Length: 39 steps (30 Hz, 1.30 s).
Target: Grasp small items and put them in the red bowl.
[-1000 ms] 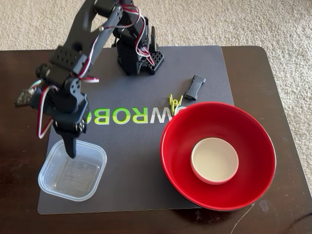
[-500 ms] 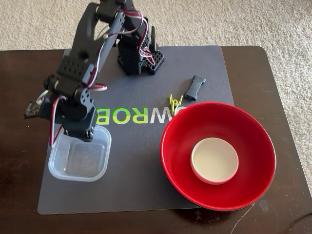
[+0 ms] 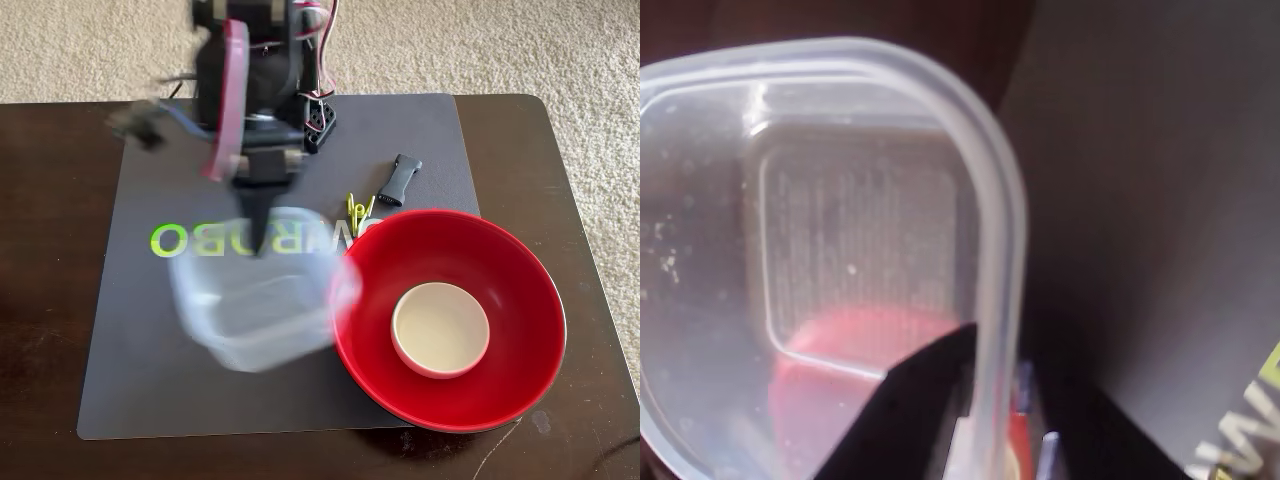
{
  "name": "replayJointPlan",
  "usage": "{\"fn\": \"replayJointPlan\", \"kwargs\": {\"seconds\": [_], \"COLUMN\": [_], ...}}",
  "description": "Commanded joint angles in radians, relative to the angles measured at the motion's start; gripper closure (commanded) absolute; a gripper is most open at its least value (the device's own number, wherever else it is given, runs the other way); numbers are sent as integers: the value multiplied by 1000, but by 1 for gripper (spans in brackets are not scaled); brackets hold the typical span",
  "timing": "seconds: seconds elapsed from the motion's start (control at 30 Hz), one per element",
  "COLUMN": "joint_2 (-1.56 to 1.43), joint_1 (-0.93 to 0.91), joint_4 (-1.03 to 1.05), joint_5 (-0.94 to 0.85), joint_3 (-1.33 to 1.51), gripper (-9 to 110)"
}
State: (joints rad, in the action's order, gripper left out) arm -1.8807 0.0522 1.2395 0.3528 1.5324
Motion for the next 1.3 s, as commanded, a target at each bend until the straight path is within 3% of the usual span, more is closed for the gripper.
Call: {"fn": "replayJointPlan", "kwargs": {"seconds": [0.0, 0.23, 0.5, 0.63, 0.73, 1.03, 1.27], "joint_2": [48, 272, 433, 442, 434, 170, -106], "joint_1": [192, 430, 456, 437, 434, 499, 664], "joint_4": [-18, -12, -3, 6, 5, 147, 334], "joint_5": [40, 67, -34, -25, -32, -31, 126], "joint_3": [-46, -163, -161, -140, -153, -276, -138], "gripper": [101, 101, 101, 74, 71, 67, 67]}}
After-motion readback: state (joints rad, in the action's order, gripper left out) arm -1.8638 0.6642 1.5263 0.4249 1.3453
